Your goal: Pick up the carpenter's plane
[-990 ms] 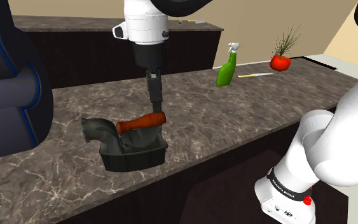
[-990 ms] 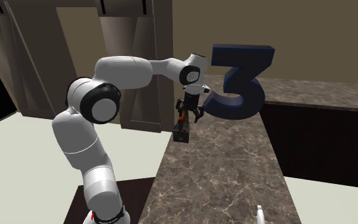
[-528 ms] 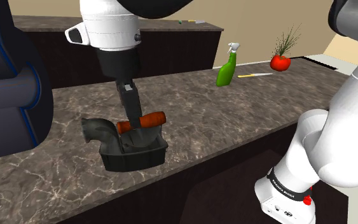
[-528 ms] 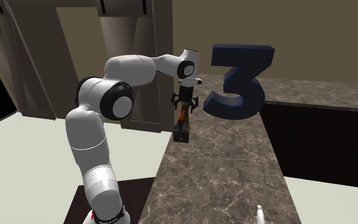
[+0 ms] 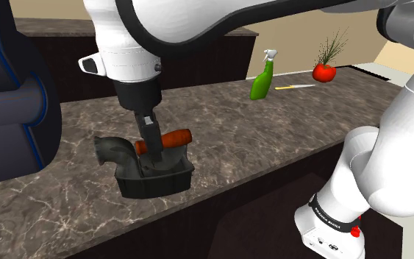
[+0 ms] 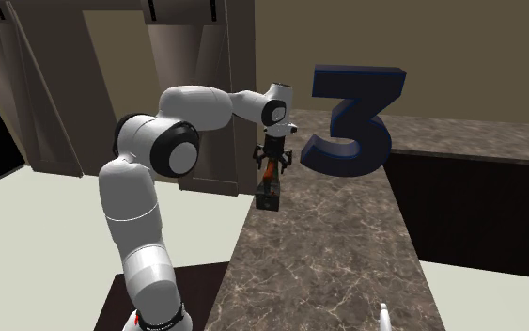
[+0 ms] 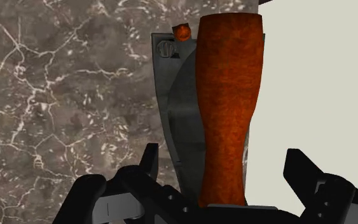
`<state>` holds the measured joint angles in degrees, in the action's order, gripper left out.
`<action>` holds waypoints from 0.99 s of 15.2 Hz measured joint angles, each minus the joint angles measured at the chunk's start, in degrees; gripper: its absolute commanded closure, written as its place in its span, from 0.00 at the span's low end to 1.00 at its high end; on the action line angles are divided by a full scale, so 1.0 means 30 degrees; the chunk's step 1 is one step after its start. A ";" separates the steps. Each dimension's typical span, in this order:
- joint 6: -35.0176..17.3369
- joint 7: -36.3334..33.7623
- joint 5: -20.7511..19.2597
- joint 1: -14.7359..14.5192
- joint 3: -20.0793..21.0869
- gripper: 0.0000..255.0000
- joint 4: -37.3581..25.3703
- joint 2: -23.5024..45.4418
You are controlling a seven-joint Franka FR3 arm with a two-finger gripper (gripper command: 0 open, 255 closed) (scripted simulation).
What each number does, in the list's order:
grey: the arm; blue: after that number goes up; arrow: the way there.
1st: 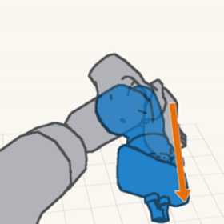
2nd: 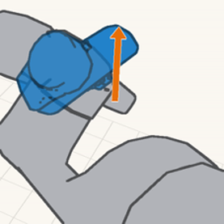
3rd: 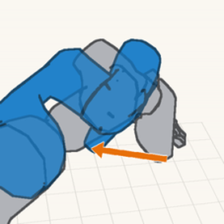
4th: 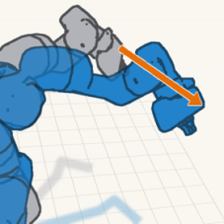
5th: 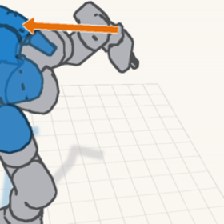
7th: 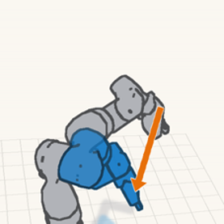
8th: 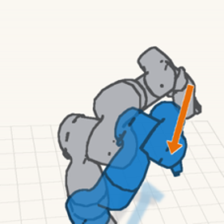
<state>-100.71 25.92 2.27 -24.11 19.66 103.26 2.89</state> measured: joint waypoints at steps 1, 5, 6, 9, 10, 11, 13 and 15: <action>-0.0056 0.0010 -0.0003 0.0004 -0.0004 1.00 0.0045 0.0008; -0.0123 0.0024 -0.0008 0.0009 -0.0008 1.00 0.0075 -0.0002; -0.0122 0.0022 -0.0014 0.0010 -0.0010 1.00 0.0067 0.0005; -0.0132 0.0028 -0.0018 0.0015 -0.0015 1.00 0.0071 0.0003; -0.0122 0.0019 -0.0019 0.0012 -0.0014 1.00 0.0071 0.0005; 0.0009 0.0017 -0.0004 0.0011 -0.0011 1.00 -0.0009 -0.0010; 0.0413 -0.0016 0.0001 -0.0001 0.0000 1.00 -0.0388 -0.0011; 0.0922 -0.0018 0.0016 0.0008 -0.0006 1.00 -0.0845 -0.0063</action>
<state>-97.95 25.87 2.32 -24.09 19.64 100.73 2.70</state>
